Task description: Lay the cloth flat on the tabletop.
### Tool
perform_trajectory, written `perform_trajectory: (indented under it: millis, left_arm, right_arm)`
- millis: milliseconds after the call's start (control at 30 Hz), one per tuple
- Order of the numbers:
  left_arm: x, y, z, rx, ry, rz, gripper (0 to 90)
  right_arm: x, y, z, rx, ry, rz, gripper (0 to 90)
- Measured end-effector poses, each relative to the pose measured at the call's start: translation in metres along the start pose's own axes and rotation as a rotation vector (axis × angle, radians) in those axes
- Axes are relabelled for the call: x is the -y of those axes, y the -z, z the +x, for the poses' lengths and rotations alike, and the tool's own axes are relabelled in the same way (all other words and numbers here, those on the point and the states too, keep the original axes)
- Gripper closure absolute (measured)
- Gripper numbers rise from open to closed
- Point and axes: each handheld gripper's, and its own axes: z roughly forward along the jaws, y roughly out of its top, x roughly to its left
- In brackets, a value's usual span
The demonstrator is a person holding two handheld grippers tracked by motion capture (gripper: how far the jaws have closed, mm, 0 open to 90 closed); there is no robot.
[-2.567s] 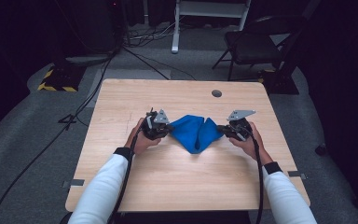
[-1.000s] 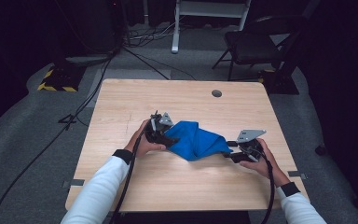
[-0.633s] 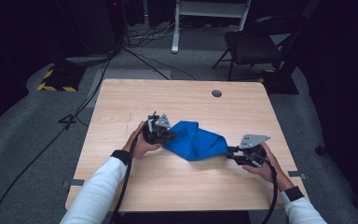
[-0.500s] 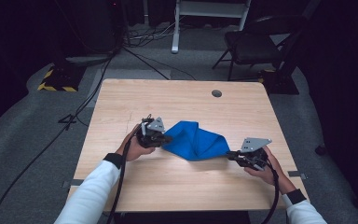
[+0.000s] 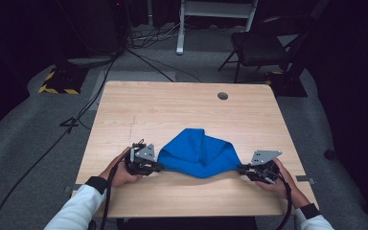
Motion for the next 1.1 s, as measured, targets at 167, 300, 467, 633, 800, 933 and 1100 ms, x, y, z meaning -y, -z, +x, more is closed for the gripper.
perform_trajectory:
  millis: [167,300,467,633,800,933,1100]
  left_arm:
    - [0.010,-0.003,-0.001,-0.013,0.031,0.023,77.3]
    - [0.019,0.002,-0.003,-0.031,0.059,0.029,72.7]
    - [0.023,0.007,-0.009,-0.067,0.058,0.056,63.2]
    - [0.021,0.012,-0.011,-0.107,0.085,0.021,51.1]
    - [0.004,0.014,-0.016,-0.159,0.148,-0.093,29.9]
    - [-0.007,0.006,-0.023,-0.164,0.152,-0.116,24.5]
    - [-0.018,-0.016,-0.032,-0.163,0.108,-0.059,23.2]
  right_arm:
    - [0.006,0.002,0.001,-0.004,-0.020,0.005,75.6]
    - [0.011,0.004,0.002,-0.003,-0.023,0.011,70.6]
    - [0.017,0.013,0.001,0.013,-0.050,0.005,56.2]
    - [0.020,0.022,-0.002,0.036,-0.071,-0.014,49.6]
    - [0.009,0.028,-0.009,0.073,-0.071,-0.057,46.4]
    - [-0.004,0.011,-0.018,0.100,-0.060,-0.032,46.1]
    - [-0.009,-0.017,-0.025,0.075,-0.066,0.018,45.1]
